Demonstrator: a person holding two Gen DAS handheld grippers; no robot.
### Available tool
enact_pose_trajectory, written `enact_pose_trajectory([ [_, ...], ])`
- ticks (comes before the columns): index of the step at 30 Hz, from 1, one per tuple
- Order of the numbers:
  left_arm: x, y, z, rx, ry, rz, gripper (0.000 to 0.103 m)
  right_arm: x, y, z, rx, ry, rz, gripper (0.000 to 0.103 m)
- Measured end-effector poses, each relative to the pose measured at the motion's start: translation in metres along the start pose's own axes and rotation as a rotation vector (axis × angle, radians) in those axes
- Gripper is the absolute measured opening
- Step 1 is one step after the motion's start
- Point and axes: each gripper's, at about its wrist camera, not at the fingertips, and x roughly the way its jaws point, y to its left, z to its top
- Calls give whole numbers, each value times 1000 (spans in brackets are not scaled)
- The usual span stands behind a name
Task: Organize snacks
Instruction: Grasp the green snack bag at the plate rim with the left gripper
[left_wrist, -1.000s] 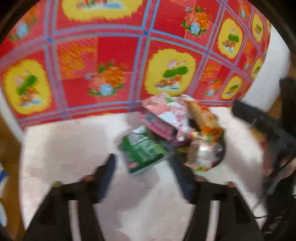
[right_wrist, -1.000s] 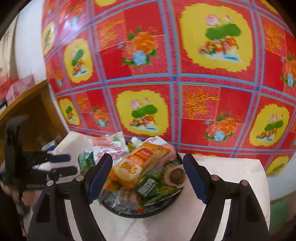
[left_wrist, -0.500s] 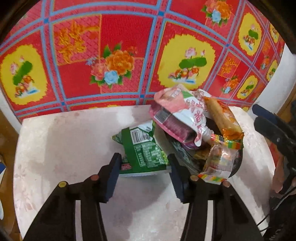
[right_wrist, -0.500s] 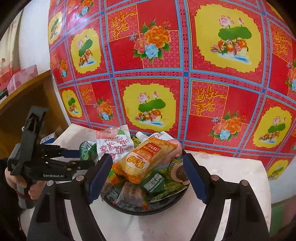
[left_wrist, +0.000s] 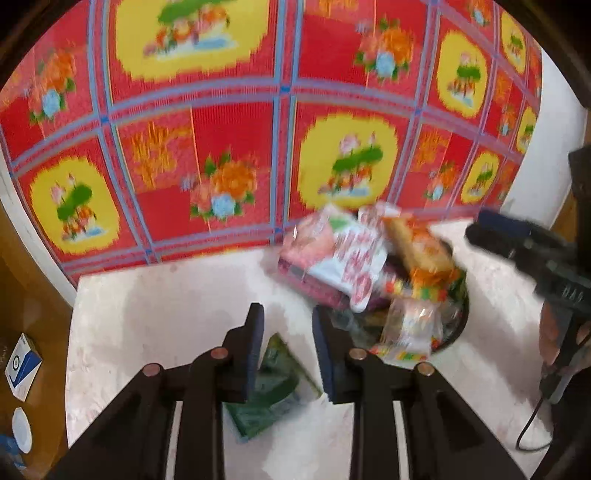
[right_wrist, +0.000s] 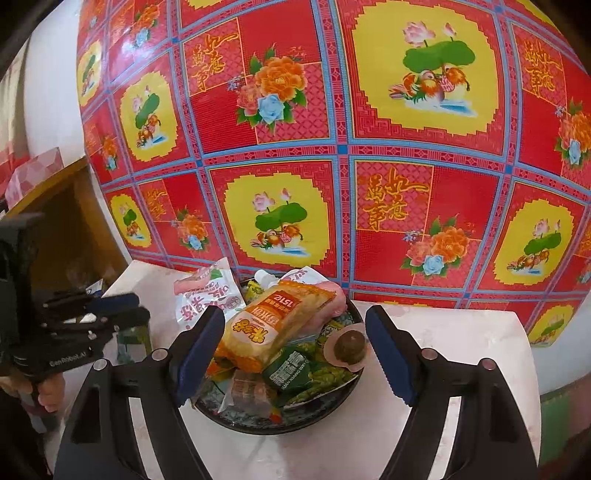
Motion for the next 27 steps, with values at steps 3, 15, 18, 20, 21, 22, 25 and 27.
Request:
enact_pose_trajectory([
  [3, 3, -3, -11, 34, 1, 13, 79, 0, 2, 0, -5, -2, 3, 80],
  [15, 12, -4, -36, 36, 70, 18, 44, 0, 4, -1, -14, -1, 6, 80],
  [18, 9, -4, -38, 26, 54, 29, 42, 0, 5, -2, -17, 2, 13, 80],
  [20, -1, -6, -37, 22, 17, 35, 40, 0, 7, -3, -23, 5, 22, 80],
  [21, -9, -8, -35, 20, -7, 35, 39, 0, 8, -3, -28, 5, 30, 80],
  [22, -20, -10, -30, 21, -40, 30, 39, 0, 9, -3, -31, 5, 40, 80],
  [25, -37, -25, -10, 64, -86, -2, 39, 0, 11, -3, -34, 8, 72, 80],
  [27, -41, -41, 7, 116, -115, -3, 39, -1, 12, -3, -40, 9, 80, 80],
])
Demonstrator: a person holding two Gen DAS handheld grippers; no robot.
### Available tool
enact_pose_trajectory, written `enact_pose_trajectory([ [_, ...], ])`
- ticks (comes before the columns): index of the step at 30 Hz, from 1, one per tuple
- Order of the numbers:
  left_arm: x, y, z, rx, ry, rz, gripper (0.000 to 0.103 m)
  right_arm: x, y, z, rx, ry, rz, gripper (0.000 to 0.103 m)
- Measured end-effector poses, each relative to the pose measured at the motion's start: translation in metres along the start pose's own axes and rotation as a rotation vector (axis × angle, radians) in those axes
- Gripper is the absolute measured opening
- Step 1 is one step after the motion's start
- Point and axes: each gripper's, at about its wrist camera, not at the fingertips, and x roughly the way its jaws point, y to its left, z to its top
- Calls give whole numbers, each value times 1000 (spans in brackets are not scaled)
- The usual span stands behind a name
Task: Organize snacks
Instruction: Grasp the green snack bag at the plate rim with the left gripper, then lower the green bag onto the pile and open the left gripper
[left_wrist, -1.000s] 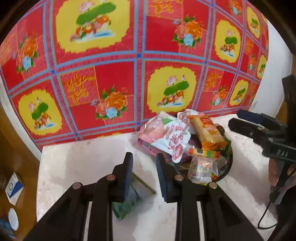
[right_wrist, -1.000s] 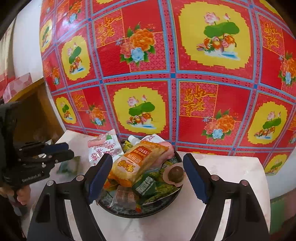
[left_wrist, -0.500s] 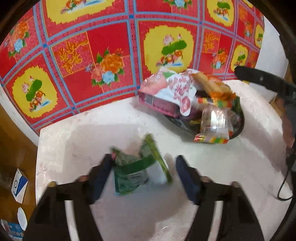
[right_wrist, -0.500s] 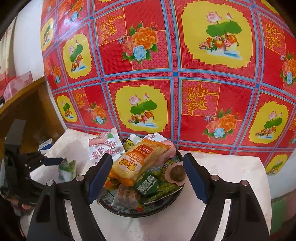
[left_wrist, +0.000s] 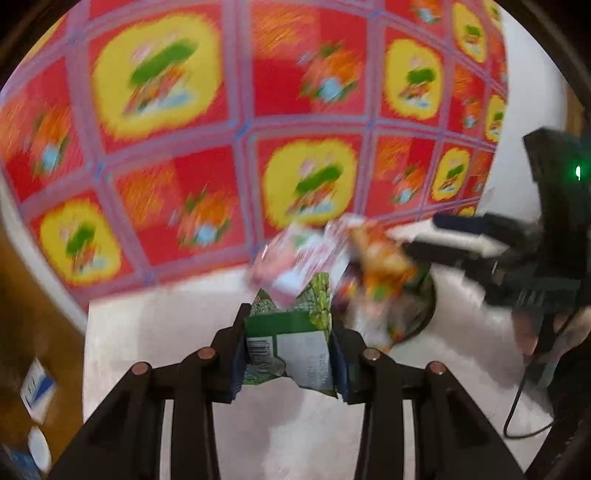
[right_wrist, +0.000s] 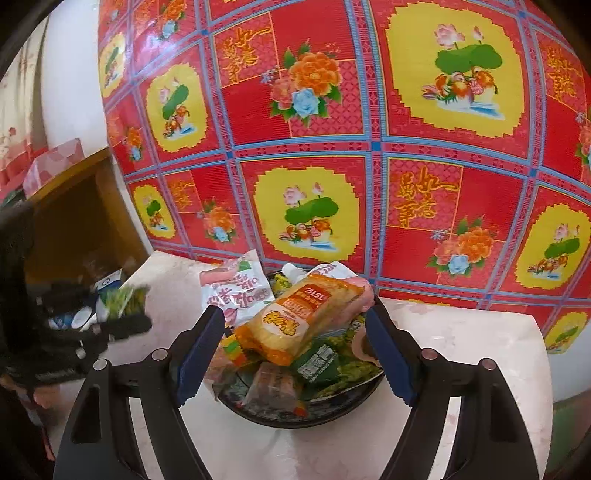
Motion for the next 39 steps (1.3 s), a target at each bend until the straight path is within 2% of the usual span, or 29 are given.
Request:
enact_pose_trajectory([
  [3, 12, -18, 22, 62, -8, -27, 40, -2, 2, 1, -11, -5, 1, 80],
  [8, 45, -31, 43, 60, 26, -78, 40, -4, 5, 0, -42, -1, -2, 80],
  [10, 54, -31, 45, 37, 40, -83, 40, -3, 7, 0, -51, 2, -23, 76],
  [13, 61, -29, 43, 3, 48, -121, 41, -1, 1, -1, -40, 9, -38, 76],
  [23, 76, -27, 37, -18, 77, -144, 42, 9, -4, -4, -25, 38, -58, 76],
  [26, 75, -27, 37, -15, 67, -132, 48, 10, -6, -4, -20, 39, -56, 76],
  [28, 73, -25, 38, -24, 56, -119, 62, 10, -7, -3, -15, 33, -58, 76],
  [30, 72, -22, 39, -40, 43, -117, 69, 8, -9, -3, -5, 25, -59, 76],
  [34, 68, -19, 41, -46, 34, -119, 70, 7, -12, -2, 7, 18, -58, 76],
  [39, 60, -21, 39, -11, 43, -74, 71, 6, -11, -2, -7, 16, -58, 76],
])
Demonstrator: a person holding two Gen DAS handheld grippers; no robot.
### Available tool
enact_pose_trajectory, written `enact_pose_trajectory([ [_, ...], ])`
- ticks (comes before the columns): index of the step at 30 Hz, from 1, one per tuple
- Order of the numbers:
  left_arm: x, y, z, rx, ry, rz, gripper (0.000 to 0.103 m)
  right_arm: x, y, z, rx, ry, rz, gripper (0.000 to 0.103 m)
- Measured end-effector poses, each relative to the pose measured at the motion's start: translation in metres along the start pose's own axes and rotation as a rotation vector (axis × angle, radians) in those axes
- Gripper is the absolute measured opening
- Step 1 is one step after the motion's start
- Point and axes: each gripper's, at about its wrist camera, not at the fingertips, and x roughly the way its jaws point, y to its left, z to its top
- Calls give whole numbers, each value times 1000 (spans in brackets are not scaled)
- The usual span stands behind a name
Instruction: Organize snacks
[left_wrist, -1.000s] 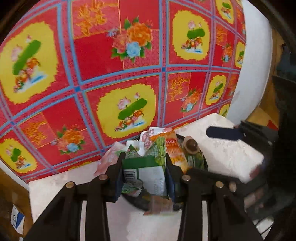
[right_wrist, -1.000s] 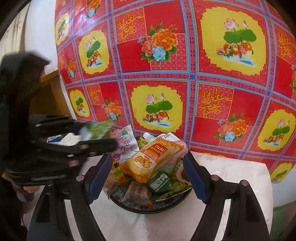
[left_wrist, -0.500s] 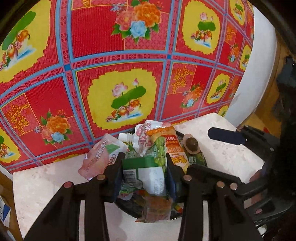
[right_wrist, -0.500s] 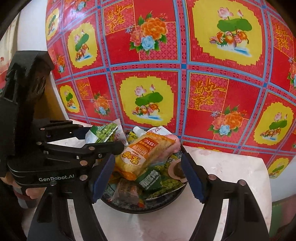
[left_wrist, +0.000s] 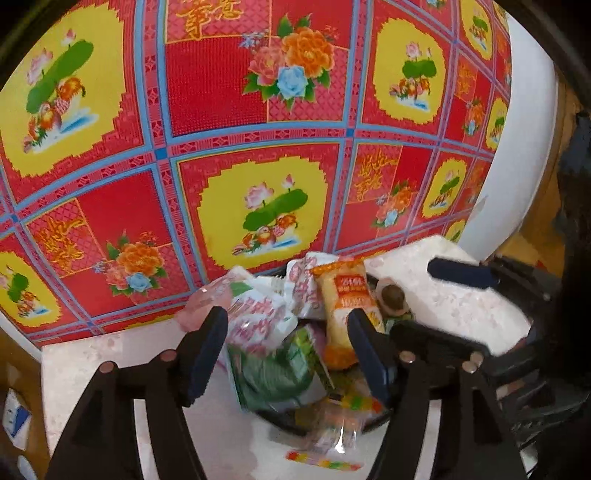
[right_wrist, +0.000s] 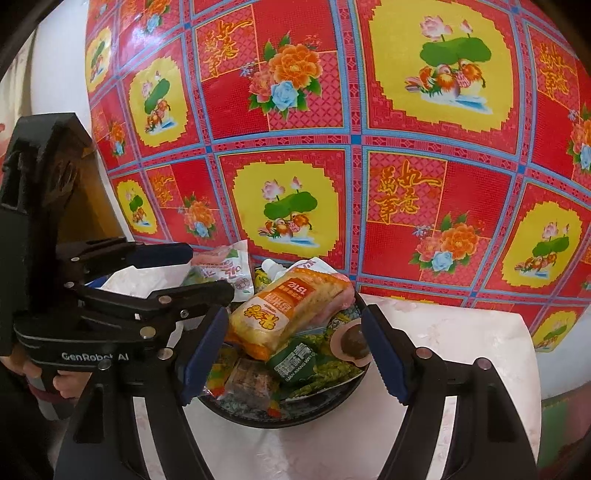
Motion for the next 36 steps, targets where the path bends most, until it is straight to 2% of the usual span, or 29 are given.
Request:
enact_pose_trajectory([
  [7, -38, 9, -17, -16, -25, 65, 72, -4, 15, 2, -59, -13, 15, 76],
  [11, -66, 12, -34, -15, -46, 77, 75, -10, 22, 2, -53, 8, 8, 76],
  [16, -95, 9, -67, 6, -74, 77, 77, -24, 37, -17, -50, 64, 69, 76],
  [19, -102, 9, -85, 0, -95, 88, 78, -15, 57, -36, -64, 140, 83, 76],
  [21, -104, 11, -100, -14, -108, 125, 78, -6, 72, -46, -87, 178, 68, 76],
  [24, -99, 16, -113, -38, -86, 97, 78, 11, 92, -57, -106, 219, 21, 77],
  [26, -94, 18, -117, -45, -66, 99, 78, 18, 101, -59, -96, 201, -23, 76],
  [28, -92, 21, -120, -47, -69, 119, 78, 22, 108, -59, -105, 188, -73, 59],
  [29, -91, 23, -121, -49, -65, 115, 78, 22, 110, -57, -110, 181, -95, 40],
  [33, -90, 30, -124, -70, -74, 98, 78, 24, 111, -55, -120, 191, -118, 38],
  [36, -89, 32, -125, -79, -80, 92, 78, 17, 110, -54, -115, 189, -97, 37],
])
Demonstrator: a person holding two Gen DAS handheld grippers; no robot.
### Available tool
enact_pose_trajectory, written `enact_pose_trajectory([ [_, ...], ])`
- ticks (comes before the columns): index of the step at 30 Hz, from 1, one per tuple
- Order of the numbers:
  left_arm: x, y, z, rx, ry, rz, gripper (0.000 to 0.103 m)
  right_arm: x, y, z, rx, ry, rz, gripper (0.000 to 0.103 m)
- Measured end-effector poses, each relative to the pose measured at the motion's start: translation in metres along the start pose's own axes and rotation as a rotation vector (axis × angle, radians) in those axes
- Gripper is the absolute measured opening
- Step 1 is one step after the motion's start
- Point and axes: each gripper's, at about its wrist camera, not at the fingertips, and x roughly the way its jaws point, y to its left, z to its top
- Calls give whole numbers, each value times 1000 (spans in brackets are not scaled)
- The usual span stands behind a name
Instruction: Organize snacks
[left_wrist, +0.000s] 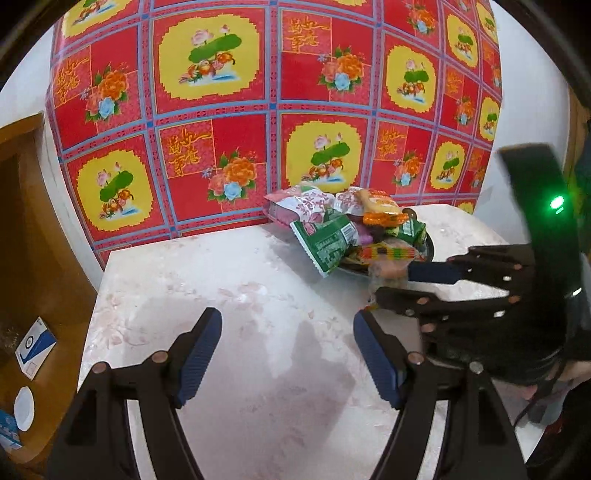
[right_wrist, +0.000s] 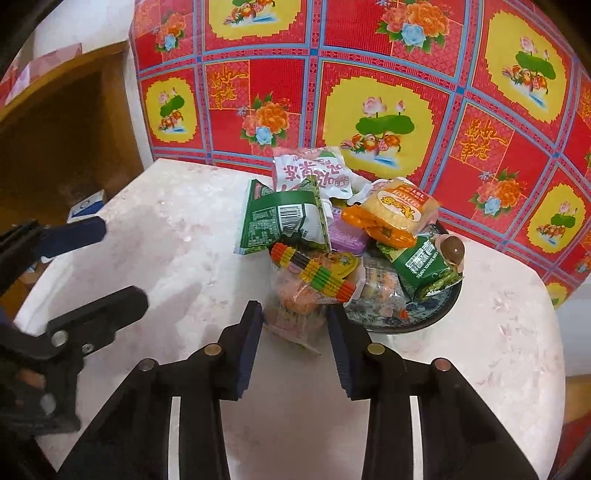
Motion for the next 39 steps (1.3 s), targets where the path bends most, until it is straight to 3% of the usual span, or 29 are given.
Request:
enact_pose_trajectory([
  [7, 2, -6, -4, 24, -7, -6, 78, -33, -19, 29, -42, -114, -18, 38],
  [13, -1, -5, -4, 19, -21, -14, 78, -6, -24, 63, -83, -66, -51, 38],
  [21, -3, -7, -4, 23, -26, -23, 78, 18, -29, 75, -57, -17, -55, 41],
  [26, -2, -7, -4, 28, -24, -16, 78, 10, -34, 72, -33, -33, -59, 50],
  [31, -8, -13, -6, 52, -32, 10, 80, -26, -35, 63, -25, -94, -32, 59],
  [34, -15, -19, -10, 51, -31, 8, 87, -54, -32, 45, -35, -129, -21, 59],
  [39, -21, -39, -21, 65, -2, 26, 87, -84, -27, -3, -31, -150, -9, 59],
])
